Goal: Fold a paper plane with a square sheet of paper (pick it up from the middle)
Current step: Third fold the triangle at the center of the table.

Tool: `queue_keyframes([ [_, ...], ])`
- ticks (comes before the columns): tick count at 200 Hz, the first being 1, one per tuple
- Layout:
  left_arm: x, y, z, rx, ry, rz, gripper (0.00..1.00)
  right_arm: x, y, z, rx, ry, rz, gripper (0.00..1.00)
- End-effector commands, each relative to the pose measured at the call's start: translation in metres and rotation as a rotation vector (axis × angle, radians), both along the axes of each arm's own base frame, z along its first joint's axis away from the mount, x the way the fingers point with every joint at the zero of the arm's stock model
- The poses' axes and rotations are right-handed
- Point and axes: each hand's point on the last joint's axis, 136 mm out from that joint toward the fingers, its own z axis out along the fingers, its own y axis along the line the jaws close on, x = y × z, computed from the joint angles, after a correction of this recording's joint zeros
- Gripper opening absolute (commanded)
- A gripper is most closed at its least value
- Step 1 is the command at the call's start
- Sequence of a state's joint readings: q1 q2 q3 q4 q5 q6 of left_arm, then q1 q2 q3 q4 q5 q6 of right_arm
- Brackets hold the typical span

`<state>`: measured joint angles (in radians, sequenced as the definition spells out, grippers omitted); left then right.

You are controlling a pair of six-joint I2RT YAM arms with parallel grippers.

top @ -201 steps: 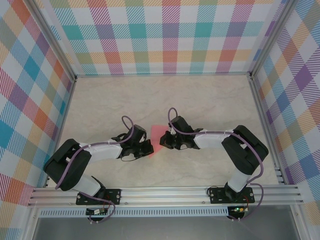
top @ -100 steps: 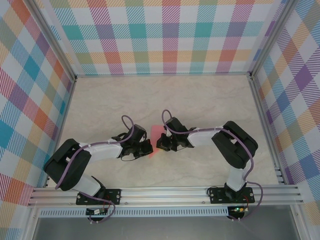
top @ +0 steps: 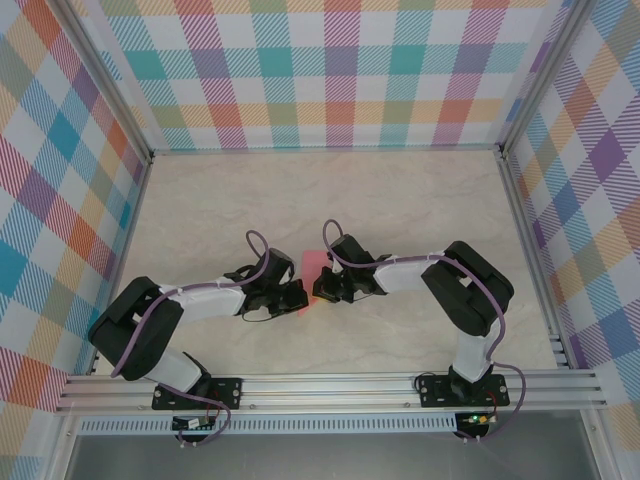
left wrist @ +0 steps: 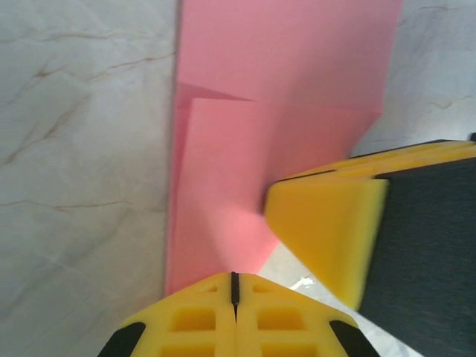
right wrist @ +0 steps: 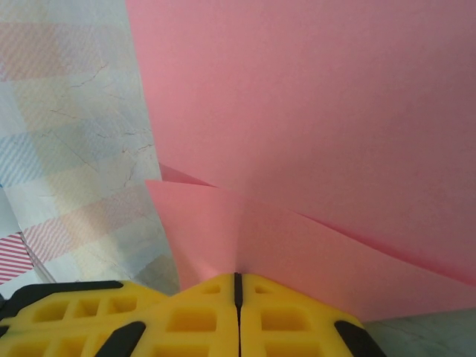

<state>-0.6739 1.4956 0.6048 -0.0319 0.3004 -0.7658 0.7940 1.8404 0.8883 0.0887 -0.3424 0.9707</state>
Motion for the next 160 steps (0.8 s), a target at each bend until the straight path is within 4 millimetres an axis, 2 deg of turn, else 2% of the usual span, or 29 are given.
queue_keyframes([
  [1, -0.008, 0.010, -0.013, 0.073, 0.026, -0.006, 0.01, 0.001, 0.005, 0.007, 0.008, -0.024, 0.025, 0.06],
  [31, -0.010, 0.016, -0.021, 0.107, 0.043, 0.001, 0.00, 0.001, 0.011, 0.023, 0.051, -0.078, 0.062, 0.06],
  [59, -0.010, 0.018, -0.022, 0.123, 0.040, 0.007, 0.00, -0.007, 0.014, 0.022, 0.046, -0.070, 0.107, 0.06],
  [104, -0.010, 0.020, -0.022, 0.133, 0.039, 0.010, 0.00, -0.020, 0.014, 0.006, 0.010, -0.025, 0.129, 0.06],
  [160, -0.014, 0.032, -0.027, 0.190, 0.062, 0.027, 0.00, -0.004, -0.011, -0.013, -0.131, -0.017, 0.037, 0.05],
])
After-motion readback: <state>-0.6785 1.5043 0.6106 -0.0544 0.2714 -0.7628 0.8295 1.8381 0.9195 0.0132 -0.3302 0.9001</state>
